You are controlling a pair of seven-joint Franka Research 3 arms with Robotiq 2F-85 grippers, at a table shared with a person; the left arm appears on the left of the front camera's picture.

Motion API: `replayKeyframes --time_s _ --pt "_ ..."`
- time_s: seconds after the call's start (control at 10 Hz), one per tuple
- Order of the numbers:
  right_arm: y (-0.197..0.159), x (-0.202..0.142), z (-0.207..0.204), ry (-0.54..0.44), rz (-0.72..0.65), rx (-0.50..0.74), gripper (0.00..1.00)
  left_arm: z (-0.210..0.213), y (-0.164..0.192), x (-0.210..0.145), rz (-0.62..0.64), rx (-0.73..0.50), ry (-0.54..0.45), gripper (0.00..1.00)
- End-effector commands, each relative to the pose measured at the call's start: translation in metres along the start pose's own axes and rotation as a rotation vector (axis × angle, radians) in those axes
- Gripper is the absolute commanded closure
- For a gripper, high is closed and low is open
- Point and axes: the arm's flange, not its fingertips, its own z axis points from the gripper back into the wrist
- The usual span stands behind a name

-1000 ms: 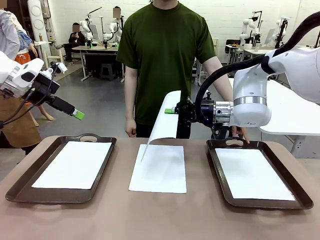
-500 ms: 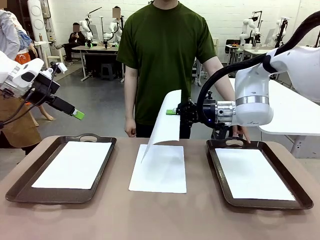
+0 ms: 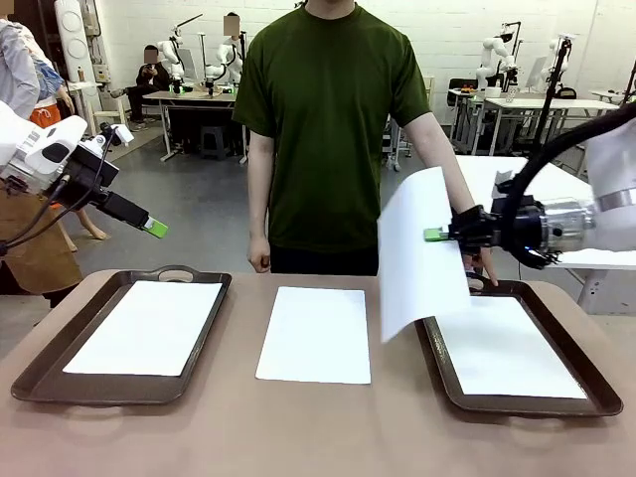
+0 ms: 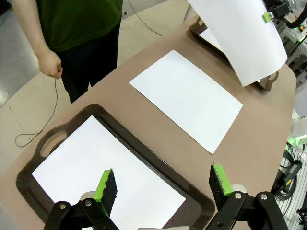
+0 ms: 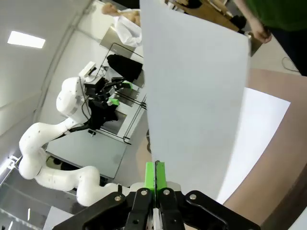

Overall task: Sort the A4 documents.
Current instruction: Place the A4 Paper in the designated Handle tray.

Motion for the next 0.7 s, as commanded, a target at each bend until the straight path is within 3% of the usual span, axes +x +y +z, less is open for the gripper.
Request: replayKeyframes --time_s 0.0,0.3,0.5,0.6 --pt "-0.024 -0.006 -0.002 0.048 -0.009 0.102 0.99 0.0 0.0 0.0 -0.002 0.011 -0.002 0.0" --pt "-0.061 -0.011 0.005 0.079 -0.09 0.114 0.99 0.0 0.0 0.0 -0.002 0.011 -0.002 0.0" --pt "-0.078 -0.015 0.022 0.074 -0.13 0.049 0.99 0.0 0.0 0.0 -0.002 0.011 -0.002 0.0" --pt "-0.083 -0.017 0.029 0.096 -0.127 -0.048 0.99 0.0 0.0 0.0 -0.002 0.011 -0.002 0.0"
